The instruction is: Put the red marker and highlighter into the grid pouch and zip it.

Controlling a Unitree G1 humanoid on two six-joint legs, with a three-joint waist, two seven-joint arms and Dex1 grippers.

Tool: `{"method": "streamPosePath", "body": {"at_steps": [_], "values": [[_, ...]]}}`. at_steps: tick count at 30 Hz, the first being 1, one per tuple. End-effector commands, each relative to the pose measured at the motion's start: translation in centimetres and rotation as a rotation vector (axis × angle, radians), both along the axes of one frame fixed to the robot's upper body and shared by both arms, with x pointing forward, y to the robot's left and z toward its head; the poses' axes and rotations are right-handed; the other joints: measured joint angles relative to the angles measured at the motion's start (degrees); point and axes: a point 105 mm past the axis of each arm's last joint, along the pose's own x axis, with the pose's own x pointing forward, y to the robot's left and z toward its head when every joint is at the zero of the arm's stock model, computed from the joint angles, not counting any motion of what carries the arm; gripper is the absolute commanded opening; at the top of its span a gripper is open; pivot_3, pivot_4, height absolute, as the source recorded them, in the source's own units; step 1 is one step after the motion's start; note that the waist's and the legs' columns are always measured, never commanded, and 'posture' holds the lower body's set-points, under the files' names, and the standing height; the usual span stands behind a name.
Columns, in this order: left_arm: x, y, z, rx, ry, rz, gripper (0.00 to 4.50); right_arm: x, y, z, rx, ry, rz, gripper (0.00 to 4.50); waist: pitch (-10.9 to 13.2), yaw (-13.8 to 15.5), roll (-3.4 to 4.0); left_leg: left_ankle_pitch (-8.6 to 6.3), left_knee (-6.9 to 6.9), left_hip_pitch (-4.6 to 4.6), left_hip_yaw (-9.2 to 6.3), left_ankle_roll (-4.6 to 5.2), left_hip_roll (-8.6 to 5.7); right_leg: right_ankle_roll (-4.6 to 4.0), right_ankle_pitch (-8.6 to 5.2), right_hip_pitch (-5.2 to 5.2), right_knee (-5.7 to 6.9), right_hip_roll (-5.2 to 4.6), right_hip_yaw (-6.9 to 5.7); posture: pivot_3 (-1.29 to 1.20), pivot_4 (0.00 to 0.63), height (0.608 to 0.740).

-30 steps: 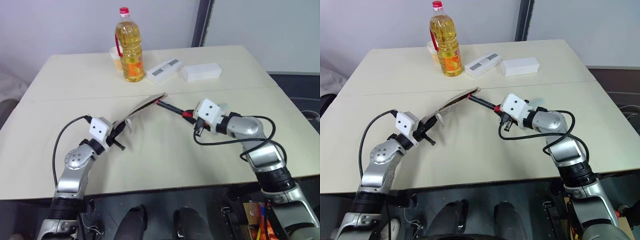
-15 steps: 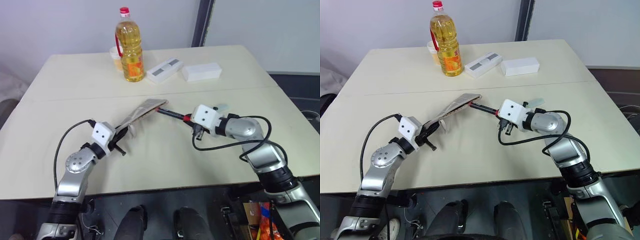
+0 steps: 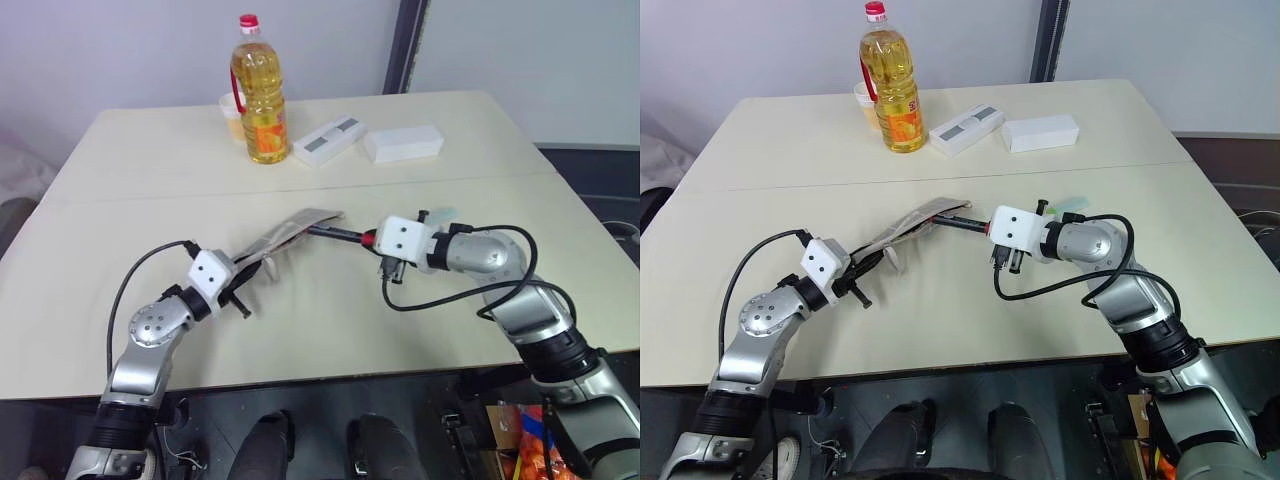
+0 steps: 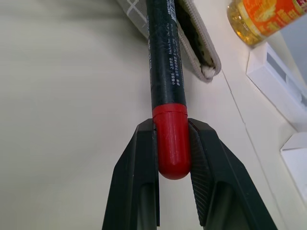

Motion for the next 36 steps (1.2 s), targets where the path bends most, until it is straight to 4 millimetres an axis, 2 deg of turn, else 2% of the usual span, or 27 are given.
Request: {"method": "streamPosePath", "body": {"at_steps": [1,10,17,21,22,24,26,28,33,36], "values": [[-0.5,-0.7,1.0,0.007,-0.044,-0.067,0.0,-0.9,1.3,1.0,-0.043,-0.053,0.087,0.33,0.0,0.0,0.0,0.0,0.0,0.0,0.0,0.0,0.0,0.0,0.0,0.0,0.0,0.0,0.0,0.0,0.15,0.74],[-2.0,-1.7,0.6,0.071,-0.001,-0.206,0.0,-1.7,3.7,0.5,-0.155,-0.089,0.22,0.33,0.0,-0.1,0.0,0.0,0.0,0.0,0.0,0.0,0.0,0.0,0.0,0.0,-0.01,0.0,0.0,0.0,0.15,0.74],[-2.4,-2.3,0.9,0.095,0.001,-0.26,0.0,-2.1,5.4,0.1,-0.211,-0.111,0.297,0.33,0.0,0.0,0.0,0.0,0.0,0.0,-0.01,0.0,0.0,-0.01,0.0,-0.01,-0.01,0.0,0.0,0.0,0.15,0.74],[-2.3,-2.3,1.1,0.092,-0.005,-0.248,0.0,-2.1,5.7,-0.1,-0.223,-0.12,0.306,0.33,0.0,0.0,0.0,0.0,0.0,0.0,-0.02,0.0,0.0,-0.01,0.0,-0.01,0.0,0.0,0.0,0.0,0.15,0.74],[-2.1,-2.1,1.1,0.084,-0.007,-0.232,0.0,-2.1,5.6,0.1,-0.204,-0.106,0.295,1.13,0.0,0.0,0.0,0.0,0.0,0.0,-0.02,0.0,0.0,-0.01,0.0,0.0,-0.01,0.0,0.0,0.0,0.15,0.74],[-2.0,-1.9,1.2,0.073,-0.009,-0.21,0.0,-2.1,5.4,0.5,-0.172,-0.09,0.28,1.83,0.0,0.0,0.0,0.0,0.0,0.0,-0.02,0.0,0.0,-0.01,0.0,0.0,-0.01,0.0,0.0,0.0,0.15,0.74],[-1.9,-1.7,1.2,0.063,-0.011,-0.187,0.0,-2.1,5.3,1.2,-0.136,-0.096,0.274,2.85,0.0,0.0,0.0,0.0,0.0,0.0,-0.03,0.0,0.0,-0.01,0.0,0.0,0.0,0.0,0.0,0.0,0.15,0.74],[-1.5,-1.4,1.3,0.039,-0.021,-0.138,0.0,-2.2,4.9,2.9,0.002,-0.075,0.239,3.89,0.0,0.0,0.0,0.0,0.0,0.0,-0.03,0.0,0.0,-0.01,0.0,0.0,0.0,-0.01,0.0,0.0,0.15,0.74],[-0.4,-0.6,1.5,-0.008,-0.045,-0.024,0.0,-1.4,2.2,6.1,0.303,0.013,0.099,3.89,0.0,0.1,-0.02,0.0,0.02,0.0,-0.08,0.0,-0.01,0.0,0.0,0.05,-0.01,-0.02,-0.01,0.0,0.15,0.74],[0.5,0.0,1.5,-0.009,-0.072,0.069,0.0,0.8,-1.4,5.9,0.434,0.063,-0.111,3.89,0.0,0.1,-0.02,0.0,0.02,0.01,-0.07,0.0,-0.01,0.0,0.0,0.05,0.0,-0.02,-0.01,0.0,0.15,0.74]]}}
